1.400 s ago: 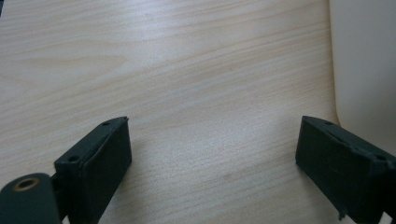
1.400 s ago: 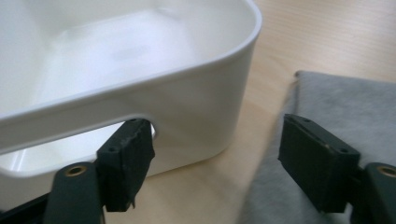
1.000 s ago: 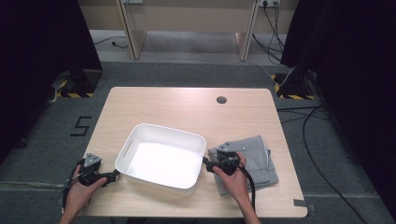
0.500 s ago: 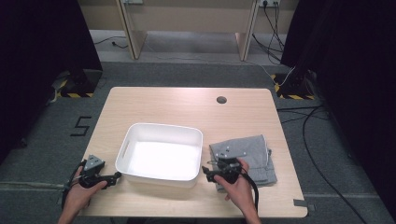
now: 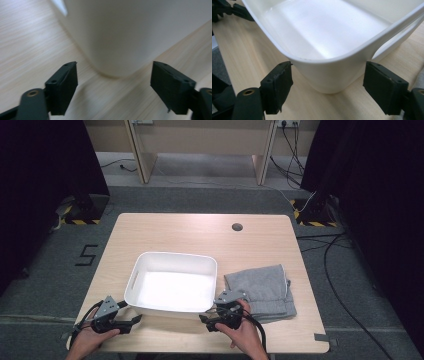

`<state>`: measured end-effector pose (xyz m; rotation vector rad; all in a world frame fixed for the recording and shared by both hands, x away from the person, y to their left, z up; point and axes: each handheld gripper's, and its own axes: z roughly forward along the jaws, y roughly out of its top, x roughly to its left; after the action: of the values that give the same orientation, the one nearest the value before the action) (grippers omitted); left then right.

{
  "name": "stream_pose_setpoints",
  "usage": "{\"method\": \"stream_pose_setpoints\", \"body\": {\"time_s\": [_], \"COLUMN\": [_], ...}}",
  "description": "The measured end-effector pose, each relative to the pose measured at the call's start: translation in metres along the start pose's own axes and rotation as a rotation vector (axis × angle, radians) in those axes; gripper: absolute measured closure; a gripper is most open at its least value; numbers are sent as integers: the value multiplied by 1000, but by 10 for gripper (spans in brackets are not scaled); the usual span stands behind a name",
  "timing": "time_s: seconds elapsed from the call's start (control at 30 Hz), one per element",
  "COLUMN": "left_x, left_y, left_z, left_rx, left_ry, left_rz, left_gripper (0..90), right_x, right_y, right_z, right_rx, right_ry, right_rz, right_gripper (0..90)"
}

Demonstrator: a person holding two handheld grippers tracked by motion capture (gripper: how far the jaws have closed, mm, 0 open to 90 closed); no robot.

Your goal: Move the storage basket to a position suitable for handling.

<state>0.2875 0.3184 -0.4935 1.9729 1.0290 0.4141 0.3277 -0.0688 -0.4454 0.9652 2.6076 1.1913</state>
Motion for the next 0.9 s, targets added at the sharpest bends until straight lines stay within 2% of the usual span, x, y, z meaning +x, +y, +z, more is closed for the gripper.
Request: {"method": "stream_pose_setpoints", "body": {"time_s": [0.1, 0.13, 0.2, 0.3, 0.43, 0.57, 0.9], "left_x": [-2, -2, -1, 2, 7, 12, 16], "left_y": [5, 6, 10, 19, 31, 45, 64], "left_z": [5, 7, 11, 20, 36, 51, 72], "left_rx": [-3, 0, 5, 11, 14, 30, 46], "left_ry": [25, 25, 36, 55, 61, 75, 92], "left_rz": [12, 0, -7, 3, -3, 9, 23], "left_gripper": [249, 243, 243, 243, 241, 236, 234], "right_x": [-6, -12, -14, -24, -37, -54, -74], "right_y": [4, 7, 8, 16, 27, 38, 45], "right_z": [4, 6, 7, 10, 13, 19, 25], "right_rx": [-1, -9, -10, -12, 1, 17, 9], "right_ry": [-14, -17, -20, -31, -71, -106, -159], "right_rz": [0, 21, 22, 28, 33, 72, 83], "right_gripper": [248, 256, 259, 254, 241, 213, 198]}}
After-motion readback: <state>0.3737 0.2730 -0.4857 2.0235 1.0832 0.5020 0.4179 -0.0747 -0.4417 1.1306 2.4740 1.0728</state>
